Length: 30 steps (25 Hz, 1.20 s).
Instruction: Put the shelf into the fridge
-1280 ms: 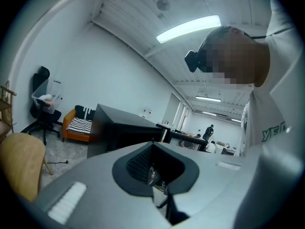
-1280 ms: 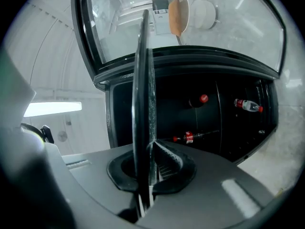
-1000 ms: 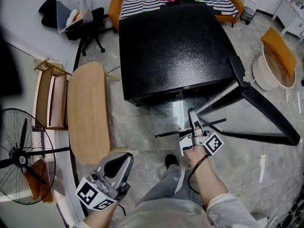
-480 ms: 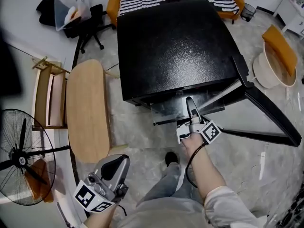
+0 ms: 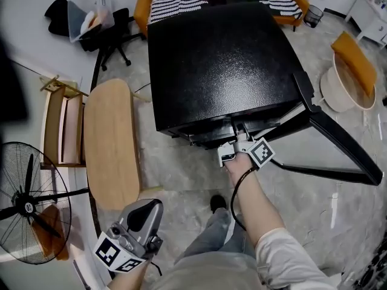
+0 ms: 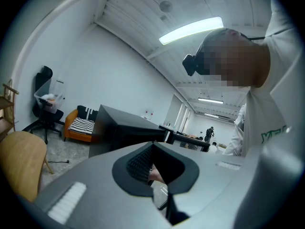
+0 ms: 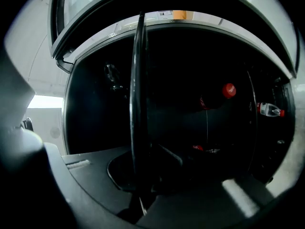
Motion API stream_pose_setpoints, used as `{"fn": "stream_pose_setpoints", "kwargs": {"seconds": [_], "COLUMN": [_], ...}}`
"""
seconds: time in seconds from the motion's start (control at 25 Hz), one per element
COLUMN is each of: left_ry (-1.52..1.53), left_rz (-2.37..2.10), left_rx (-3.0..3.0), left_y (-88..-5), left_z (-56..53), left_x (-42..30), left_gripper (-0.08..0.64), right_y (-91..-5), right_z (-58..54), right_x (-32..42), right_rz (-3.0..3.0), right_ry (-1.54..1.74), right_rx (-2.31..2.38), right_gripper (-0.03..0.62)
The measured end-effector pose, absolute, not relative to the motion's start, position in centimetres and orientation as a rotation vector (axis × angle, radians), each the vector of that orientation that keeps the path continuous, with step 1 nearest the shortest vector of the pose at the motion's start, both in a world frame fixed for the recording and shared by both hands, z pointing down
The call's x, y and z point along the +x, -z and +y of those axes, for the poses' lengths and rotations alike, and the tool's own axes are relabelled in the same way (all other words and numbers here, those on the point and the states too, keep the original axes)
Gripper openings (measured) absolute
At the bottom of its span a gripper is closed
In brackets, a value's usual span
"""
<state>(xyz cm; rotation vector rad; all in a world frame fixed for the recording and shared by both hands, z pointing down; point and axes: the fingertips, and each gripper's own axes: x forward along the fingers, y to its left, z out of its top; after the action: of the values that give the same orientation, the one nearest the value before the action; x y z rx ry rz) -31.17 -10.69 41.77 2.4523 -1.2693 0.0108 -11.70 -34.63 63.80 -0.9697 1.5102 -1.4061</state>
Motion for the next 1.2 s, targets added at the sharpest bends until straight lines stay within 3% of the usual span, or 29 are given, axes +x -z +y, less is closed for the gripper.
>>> {"fn": "stream_pose_setpoints", "kwargs": {"seconds": [0.64, 0.84, 1.2], "left_ry": [-0.009, 0.002, 0.014], "left_rz": [-1.284, -1.268, -1.243], "left_rx": [2.445, 2.449, 2.455], "left_y": [-41.6, -41.6, -41.5], "left_z": [-10.7, -10.8, -11.2], "left_x": [-32.0, -31.7, -30.9], "left_gripper": [-0.005, -0.005, -0.005], "right_y": [-63.3, -62.4, -62.6], "right_z": [-37.6, -37.3, -34.8], "right_x": [-12.3, -12.3, -11.7], "right_rz": [1.481, 1.500, 1.484], "right_ry": [1.428, 1.423, 1.447], "right_rx": [-0.984, -0.951, -0.941], "right_gripper": [0.023, 0.100, 0.101]}}
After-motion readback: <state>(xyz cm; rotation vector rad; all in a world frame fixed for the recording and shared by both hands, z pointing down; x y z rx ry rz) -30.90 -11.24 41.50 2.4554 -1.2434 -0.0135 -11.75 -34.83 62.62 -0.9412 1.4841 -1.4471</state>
